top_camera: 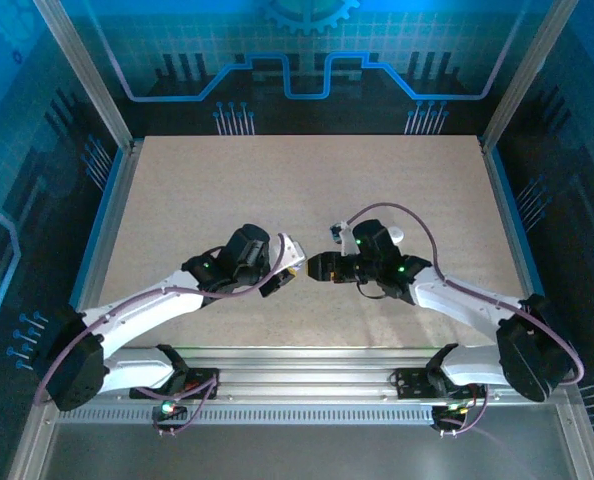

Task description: Insert wireless bluetooth earbuds into charging case

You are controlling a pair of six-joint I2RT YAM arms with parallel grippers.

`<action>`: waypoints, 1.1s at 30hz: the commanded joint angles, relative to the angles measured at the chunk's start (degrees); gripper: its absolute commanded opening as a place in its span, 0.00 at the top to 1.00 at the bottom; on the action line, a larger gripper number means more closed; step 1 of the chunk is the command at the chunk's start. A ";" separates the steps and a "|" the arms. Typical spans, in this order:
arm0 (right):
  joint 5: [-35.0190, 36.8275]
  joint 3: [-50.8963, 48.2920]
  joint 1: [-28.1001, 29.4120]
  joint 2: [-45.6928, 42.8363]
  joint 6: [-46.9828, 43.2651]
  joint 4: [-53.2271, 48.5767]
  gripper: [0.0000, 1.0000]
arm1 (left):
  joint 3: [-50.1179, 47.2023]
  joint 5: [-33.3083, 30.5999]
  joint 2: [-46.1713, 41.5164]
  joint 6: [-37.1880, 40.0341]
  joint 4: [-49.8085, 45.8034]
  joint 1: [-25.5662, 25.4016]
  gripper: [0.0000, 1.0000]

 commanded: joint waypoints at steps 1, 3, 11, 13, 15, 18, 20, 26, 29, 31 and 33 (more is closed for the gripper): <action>-1.22 2.14 0.54 1.30 1.24 3.33 0.45 | 2.19 -1.12 0.93 1.29 0.82 -0.52 0.86; -1.56 2.01 0.44 1.84 1.34 4.52 0.44 | 2.25 -0.84 1.32 1.47 1.33 -0.61 0.86; -3.59 1.77 -0.07 5.13 3.33 9.37 0.44 | 2.38 -0.13 3.36 0.97 3.27 -1.28 0.86; -3.60 2.07 -0.17 6.01 3.34 9.24 0.44 | 2.25 0.11 3.44 0.77 3.89 -1.51 0.86; -3.53 2.04 -0.40 6.41 3.38 8.99 0.44 | 2.13 0.20 3.45 0.54 4.38 -1.68 0.86; -3.18 1.72 -0.90 6.68 3.03 8.93 0.45 | 1.88 0.29 3.07 0.34 5.04 -1.88 0.86; -2.99 1.44 -1.35 6.86 2.93 8.80 0.45 | 1.73 0.44 2.85 0.33 5.36 -2.00 0.86; -2.83 1.26 -1.64 8.05 2.73 8.36 0.48 | 1.62 0.50 2.41 0.09 6.14 -2.18 0.86; -2.64 0.91 -1.98 8.10 2.70 8.38 0.52 | 1.81 0.30 2.58 -0.02 6.08 -2.15 0.86; -3.19 0.46 -2.25 7.77 2.68 9.16 0.53 | 1.69 0.05 2.71 -0.02 5.98 -2.16 0.86; -4.00 0.12 -2.38 6.91 2.67 10.40 0.53 | 1.67 -0.47 3.08 0.06 5.71 -2.20 0.86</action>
